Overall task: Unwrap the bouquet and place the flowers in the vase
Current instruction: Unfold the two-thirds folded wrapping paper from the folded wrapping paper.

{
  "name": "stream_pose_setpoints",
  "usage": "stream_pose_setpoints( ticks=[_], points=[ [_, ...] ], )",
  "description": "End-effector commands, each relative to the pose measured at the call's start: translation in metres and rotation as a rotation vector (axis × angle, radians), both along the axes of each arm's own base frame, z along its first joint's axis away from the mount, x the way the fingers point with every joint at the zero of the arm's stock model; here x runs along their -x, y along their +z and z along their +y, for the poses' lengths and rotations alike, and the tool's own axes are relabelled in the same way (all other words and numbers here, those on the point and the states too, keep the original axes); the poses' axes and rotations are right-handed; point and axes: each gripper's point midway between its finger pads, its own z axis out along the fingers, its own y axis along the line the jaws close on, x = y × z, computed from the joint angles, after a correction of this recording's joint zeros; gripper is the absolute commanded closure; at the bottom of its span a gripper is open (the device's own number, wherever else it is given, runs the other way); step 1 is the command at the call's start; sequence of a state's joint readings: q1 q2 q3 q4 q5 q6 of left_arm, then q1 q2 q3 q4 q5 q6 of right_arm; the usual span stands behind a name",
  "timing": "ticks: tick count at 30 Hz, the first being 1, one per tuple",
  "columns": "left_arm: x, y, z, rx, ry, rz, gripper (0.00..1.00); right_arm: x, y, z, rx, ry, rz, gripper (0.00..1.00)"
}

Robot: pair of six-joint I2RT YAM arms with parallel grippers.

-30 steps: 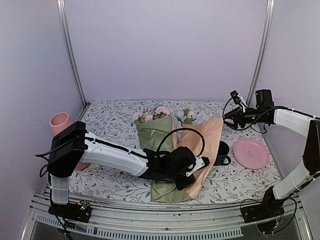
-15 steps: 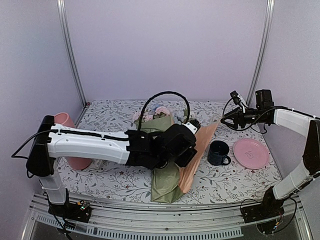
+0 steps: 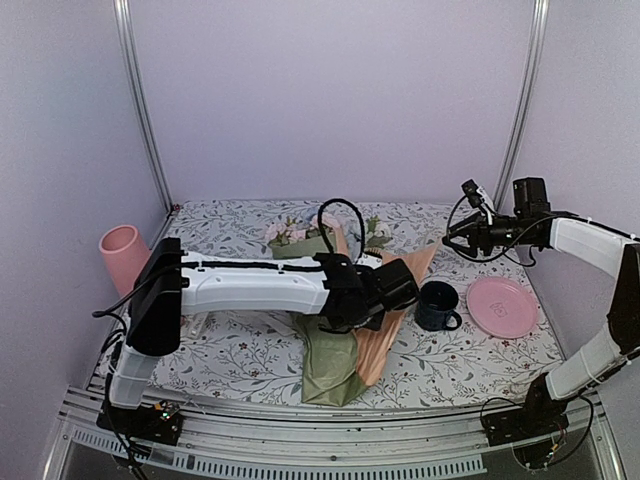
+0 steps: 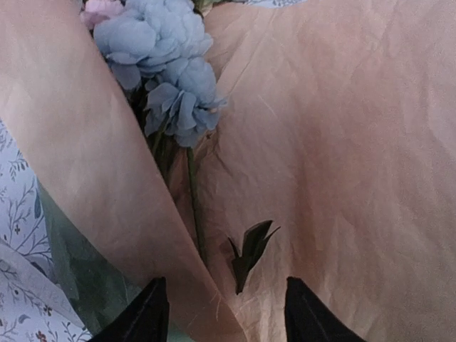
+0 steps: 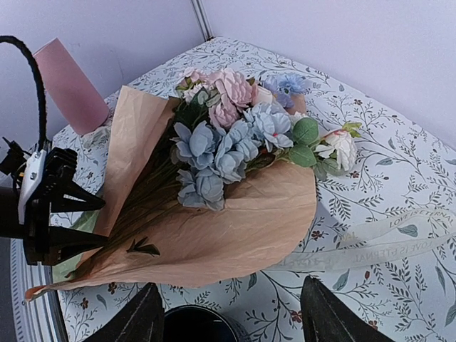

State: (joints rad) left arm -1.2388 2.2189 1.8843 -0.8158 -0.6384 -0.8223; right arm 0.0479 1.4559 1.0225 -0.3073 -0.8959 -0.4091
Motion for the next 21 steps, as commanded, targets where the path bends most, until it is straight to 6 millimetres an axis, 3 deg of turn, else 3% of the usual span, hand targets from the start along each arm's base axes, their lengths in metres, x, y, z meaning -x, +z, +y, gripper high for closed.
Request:
stream_pose_setpoints(
  ticks=[1, 4, 7, 13, 14, 15, 16, 17, 21],
  points=[
    [-0.004, -0.01, 0.016, -0.002, 0.087, 0.065, 0.51, 0.003, 0.021, 0.003, -0.003, 0.02, -0.059, 0.32],
    [-0.007, -0.014, 0.022, -0.019, 0.094, 0.064, 0.73, 0.003, 0.021, 0.002, 0.001, 0.02, -0.063, 0.32],
    [-0.008, -0.002, 0.028, -0.008, 0.105, 0.045, 0.97, 0.003, 0.02, 0.002, 0.003, 0.02, -0.062, 0.32],
    [0.001, 0.029, 0.053, 0.095, 0.136, 0.01, 1.0, 0.002, 0.016, 0.003, 0.003, 0.022, -0.05, 0.32],
    [0.004, 0.024, 0.055, 0.112, 0.121, 0.019, 0.95, 0.001, 0.015, 0.002, 0.004, 0.021, -0.047, 0.32],
    [0.007, 0.037, 0.051, 0.174, 0.083, 0.013, 0.79, 0.0, 0.014, 0.002, 0.007, 0.017, -0.046, 0.32],
    [0.009, 0.039, 0.047, 0.219, 0.052, 0.009, 0.56, -0.001, 0.014, 0.001, 0.012, 0.012, -0.046, 0.32],
    [0.011, 0.043, 0.043, 0.276, 0.034, 0.016, 0.44, -0.001, 0.014, 0.001, 0.015, 0.008, -0.045, 0.32],
    [0.011, 0.053, 0.033, 0.398, -0.018, 0.013, 0.34, -0.001, 0.022, -0.004, 0.046, -0.013, -0.093, 0.32]
  ],
)
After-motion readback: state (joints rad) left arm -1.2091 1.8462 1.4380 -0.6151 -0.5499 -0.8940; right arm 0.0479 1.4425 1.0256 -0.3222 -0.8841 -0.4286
